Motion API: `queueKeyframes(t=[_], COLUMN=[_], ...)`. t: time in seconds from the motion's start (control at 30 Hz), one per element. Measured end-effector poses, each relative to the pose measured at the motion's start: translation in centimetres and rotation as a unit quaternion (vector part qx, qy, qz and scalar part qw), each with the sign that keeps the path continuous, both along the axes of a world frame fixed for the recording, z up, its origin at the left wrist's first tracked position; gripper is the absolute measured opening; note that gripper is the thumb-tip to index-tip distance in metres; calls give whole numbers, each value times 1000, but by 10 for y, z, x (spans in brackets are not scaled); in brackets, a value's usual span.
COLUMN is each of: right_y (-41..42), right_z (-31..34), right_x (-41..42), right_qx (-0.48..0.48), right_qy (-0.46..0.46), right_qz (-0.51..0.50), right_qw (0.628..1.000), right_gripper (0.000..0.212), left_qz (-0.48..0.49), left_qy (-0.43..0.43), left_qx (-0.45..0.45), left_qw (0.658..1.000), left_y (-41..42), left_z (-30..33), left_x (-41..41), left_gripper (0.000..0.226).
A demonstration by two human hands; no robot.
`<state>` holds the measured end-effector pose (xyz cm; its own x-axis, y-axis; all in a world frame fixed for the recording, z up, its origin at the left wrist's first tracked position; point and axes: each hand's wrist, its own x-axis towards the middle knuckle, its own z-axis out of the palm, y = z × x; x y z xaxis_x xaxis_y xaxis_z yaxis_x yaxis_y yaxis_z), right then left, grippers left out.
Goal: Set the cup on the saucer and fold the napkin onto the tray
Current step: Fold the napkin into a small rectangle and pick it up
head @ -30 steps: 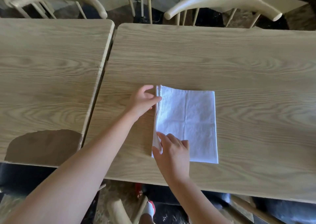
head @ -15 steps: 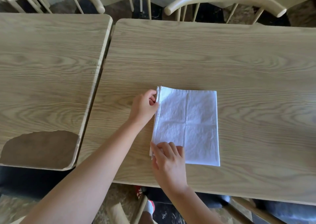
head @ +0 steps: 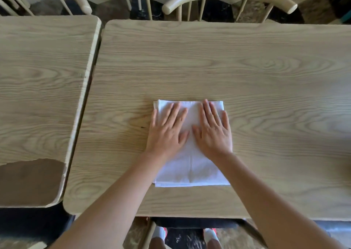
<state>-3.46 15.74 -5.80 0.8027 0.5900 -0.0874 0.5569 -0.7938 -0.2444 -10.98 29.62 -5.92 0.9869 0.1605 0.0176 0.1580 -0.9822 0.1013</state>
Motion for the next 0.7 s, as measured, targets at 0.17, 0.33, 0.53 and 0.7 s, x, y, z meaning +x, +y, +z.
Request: queueKeyframes(t=[0.17, 0.33, 0.53, 0.7], right_y=[-31, -35, -63, -85], right_z=[-3, 14, 16, 10], right_x=[21, 10, -65, -73], right_qx=[-33, -33, -13, -52], right_qy=[-26, -46, -40, -24], right_qz=[-56, -32, 79, 121], right_qw=[998, 998, 996, 991], right_gripper=[67, 66, 57, 58], left_qz=[2, 80, 0, -30], left_qy=[21, -6, 34, 70], left_qx=[-19, -20, -38, -26], left_qw=[1000, 997, 999, 997], left_y=[2, -14, -59, -48], left_z=[1, 12, 6, 3], left_x=[1, -25, -74, -84], left_gripper=[62, 61, 61, 67])
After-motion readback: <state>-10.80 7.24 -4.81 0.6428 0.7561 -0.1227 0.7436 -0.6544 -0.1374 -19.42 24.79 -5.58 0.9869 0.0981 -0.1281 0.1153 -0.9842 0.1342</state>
